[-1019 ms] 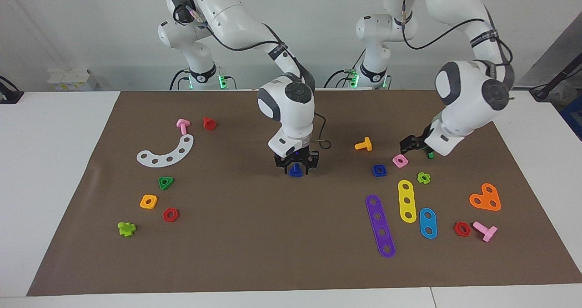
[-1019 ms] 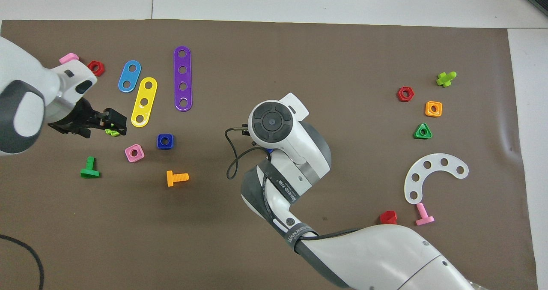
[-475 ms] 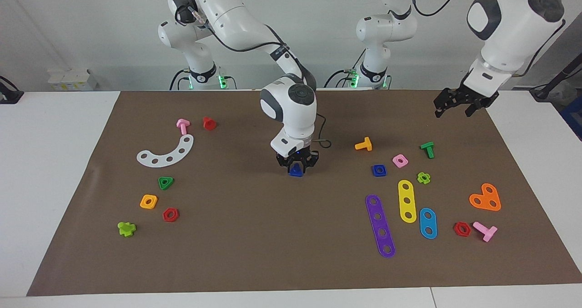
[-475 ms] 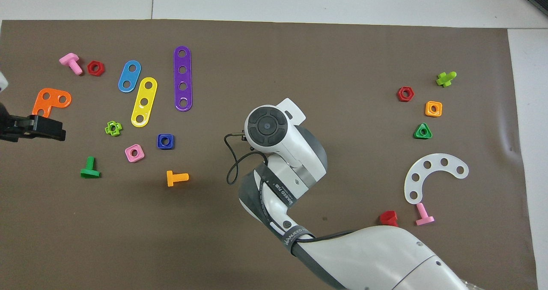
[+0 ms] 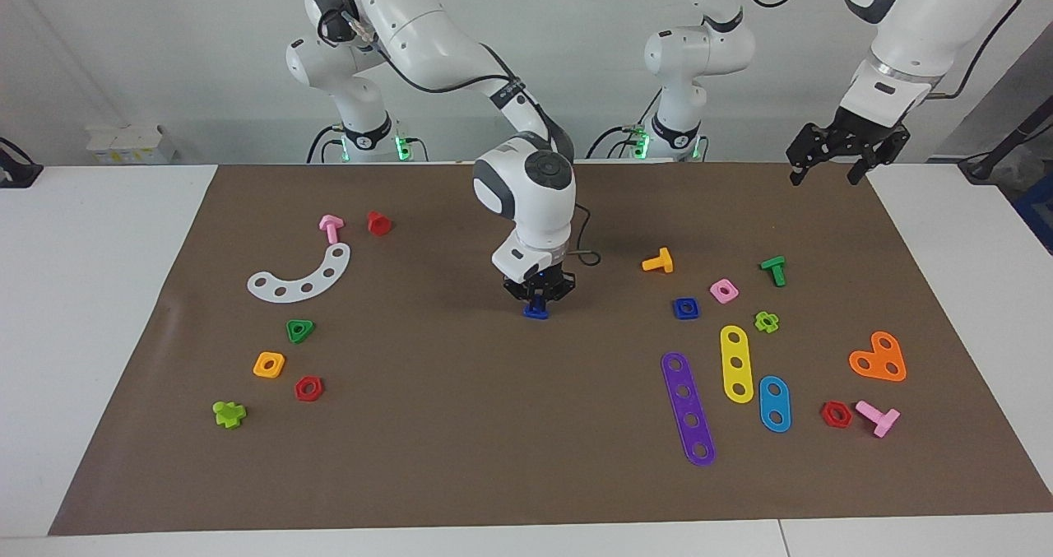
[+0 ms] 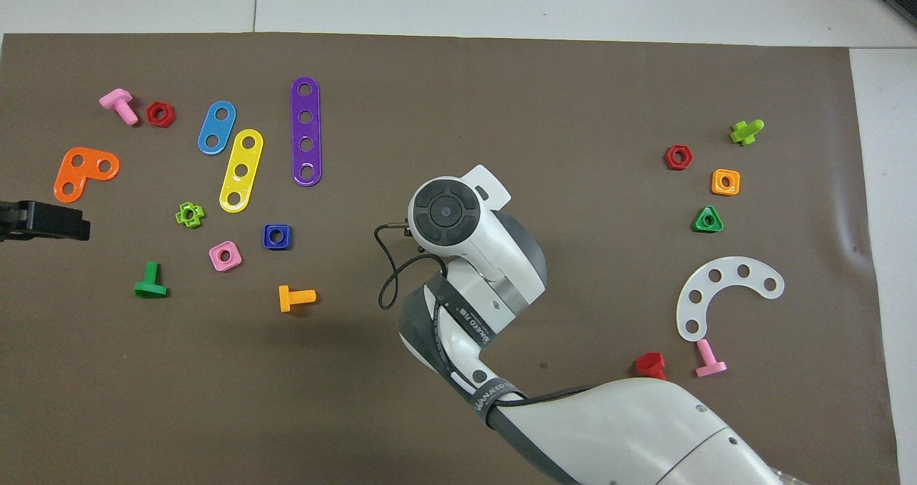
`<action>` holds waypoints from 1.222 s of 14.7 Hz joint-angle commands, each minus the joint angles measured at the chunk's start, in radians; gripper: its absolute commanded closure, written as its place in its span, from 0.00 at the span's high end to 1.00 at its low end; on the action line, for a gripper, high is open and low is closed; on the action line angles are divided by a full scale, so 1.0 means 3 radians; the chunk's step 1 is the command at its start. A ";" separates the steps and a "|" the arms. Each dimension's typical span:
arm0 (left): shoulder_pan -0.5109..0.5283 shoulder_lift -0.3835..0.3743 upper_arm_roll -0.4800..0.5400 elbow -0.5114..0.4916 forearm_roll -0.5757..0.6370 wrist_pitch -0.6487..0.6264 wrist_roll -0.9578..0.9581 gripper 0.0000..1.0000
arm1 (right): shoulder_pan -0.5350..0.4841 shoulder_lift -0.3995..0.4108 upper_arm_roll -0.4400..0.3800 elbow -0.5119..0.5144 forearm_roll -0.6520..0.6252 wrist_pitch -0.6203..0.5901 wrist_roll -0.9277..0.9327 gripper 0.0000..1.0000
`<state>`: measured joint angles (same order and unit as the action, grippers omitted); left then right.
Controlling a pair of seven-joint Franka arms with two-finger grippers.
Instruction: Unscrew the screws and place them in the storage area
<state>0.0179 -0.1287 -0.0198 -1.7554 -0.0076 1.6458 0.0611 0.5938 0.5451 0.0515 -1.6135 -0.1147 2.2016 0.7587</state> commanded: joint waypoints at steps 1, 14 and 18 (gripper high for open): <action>-0.0039 0.0010 0.0025 0.0073 0.0061 -0.0081 0.0001 1.00 | 0.0005 -0.0078 -0.0003 -0.0037 -0.0063 -0.0083 0.0069 0.00; -0.0014 0.0305 0.0035 0.0757 0.0061 -0.0499 0.0001 1.00 | -0.1401 -0.0651 -0.0003 -0.0798 -0.0001 0.0229 -0.1106 0.00; -0.0003 0.0582 0.0071 0.1203 0.0061 -0.0710 0.0001 1.00 | -0.1626 -0.0646 -0.0003 -0.0844 0.0279 0.0234 -0.1500 0.00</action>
<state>0.0186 -0.0302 -0.0085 -1.5023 -0.0073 1.4915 0.0611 0.1358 0.3757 0.0346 -1.8266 -0.0805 2.2511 0.3742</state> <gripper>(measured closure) 0.000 0.811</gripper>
